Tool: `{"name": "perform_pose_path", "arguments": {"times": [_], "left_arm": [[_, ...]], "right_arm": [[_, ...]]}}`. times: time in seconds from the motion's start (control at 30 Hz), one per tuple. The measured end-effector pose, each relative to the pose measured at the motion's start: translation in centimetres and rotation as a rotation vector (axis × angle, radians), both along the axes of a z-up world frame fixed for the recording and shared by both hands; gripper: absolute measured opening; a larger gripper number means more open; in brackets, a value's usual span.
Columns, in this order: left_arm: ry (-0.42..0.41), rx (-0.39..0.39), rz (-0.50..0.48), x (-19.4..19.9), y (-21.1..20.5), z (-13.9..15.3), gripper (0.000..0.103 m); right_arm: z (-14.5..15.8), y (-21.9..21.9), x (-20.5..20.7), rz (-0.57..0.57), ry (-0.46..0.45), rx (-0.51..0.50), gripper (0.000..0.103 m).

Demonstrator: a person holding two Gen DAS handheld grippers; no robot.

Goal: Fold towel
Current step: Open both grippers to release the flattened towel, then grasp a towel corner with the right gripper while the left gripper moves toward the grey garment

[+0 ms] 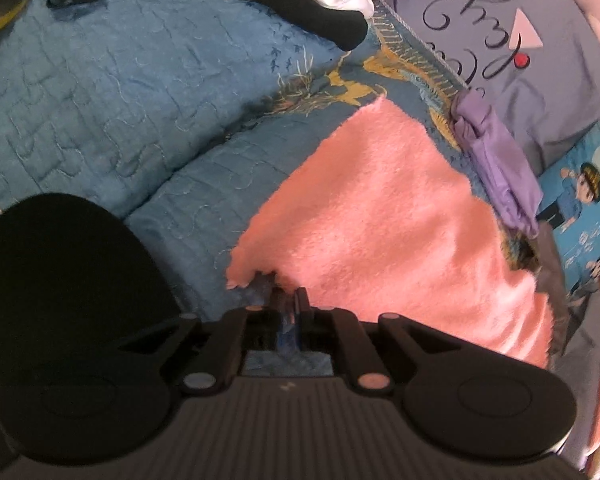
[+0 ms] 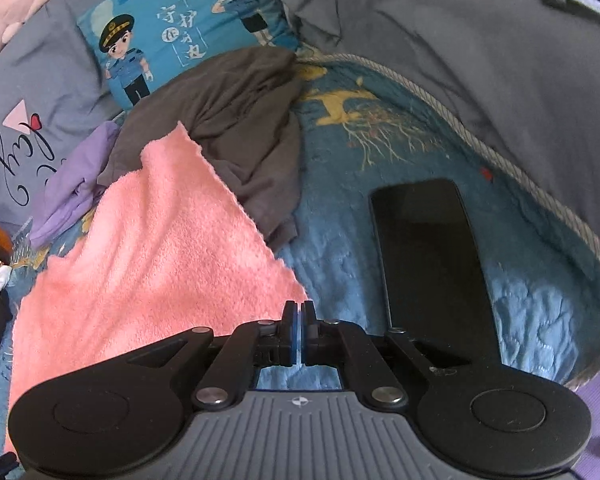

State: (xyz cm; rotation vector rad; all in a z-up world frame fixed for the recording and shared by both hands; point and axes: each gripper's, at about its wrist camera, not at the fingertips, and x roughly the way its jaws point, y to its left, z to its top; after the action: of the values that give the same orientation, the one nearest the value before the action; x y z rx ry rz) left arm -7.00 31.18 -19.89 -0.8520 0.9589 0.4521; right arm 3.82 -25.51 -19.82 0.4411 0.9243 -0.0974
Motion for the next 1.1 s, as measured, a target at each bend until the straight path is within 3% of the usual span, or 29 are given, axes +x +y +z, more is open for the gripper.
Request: {"name": "perform_pose_path", "arguments": {"times": [0.1,0.2,0.3,0.37,0.43,0.5,0.57,0.8,0.83,0.87,0.93,1.1], "left_arm": [[0.019,0.046,0.01,-0.7,0.0,0.7,0.007],[0.008,0.096,0.026,-1.4,0.4,1.8,0.017],[-0.005,0.192,0.024,-1.4,0.6,3.5,0.043],[-0.025,0.216,0.004,-1.1,0.5,4.2,0.052],[-0.04,0.218,-0.023,-0.6,0.2,4.6,0.072],[-0.05,0.216,-0.048,0.0,-0.4,4.8,0.083],[-0.054,0.213,-0.07,0.6,-1.1,5.0,0.088],[-0.043,0.213,-0.129,1.4,-2.8,4.7,0.097],[-0.041,0.213,-0.131,1.3,-2.8,4.6,0.098],[-0.038,0.213,-0.132,1.3,-2.8,4.5,0.098],[-0.033,0.214,-0.135,1.3,-2.9,4.4,0.098],[-0.033,0.224,-0.156,1.5,-3.0,4.4,0.098]], "right_arm": [[-0.3,0.2,-0.2,-0.004,-0.008,0.031,0.002],[-0.3,0.3,-0.4,-0.013,-0.022,0.07,0.007],[-0.6,-0.1,-0.4,-0.048,-0.045,0.111,0.022],[-0.8,-0.6,-0.3,-0.077,-0.057,0.149,0.036],[-1.3,-1.2,0.0,-0.108,-0.054,0.204,0.036],[-2.0,-1.7,0.5,-0.141,-0.032,0.26,0.041],[-2.6,-2.0,1.0,-0.18,0.0,0.282,0.047],[-4.3,-1.6,2.2,-0.231,0.02,0.367,0.046],[-4.4,-1.5,2.3,-0.239,0.017,0.375,0.041],[-4.5,-1.4,2.4,-0.243,0.014,0.382,0.024],[-4.7,-1.2,2.7,-0.238,0.026,0.387,0.004],[-3.7,-2.0,1.2,-0.308,-0.019,0.353,0.002]]}}
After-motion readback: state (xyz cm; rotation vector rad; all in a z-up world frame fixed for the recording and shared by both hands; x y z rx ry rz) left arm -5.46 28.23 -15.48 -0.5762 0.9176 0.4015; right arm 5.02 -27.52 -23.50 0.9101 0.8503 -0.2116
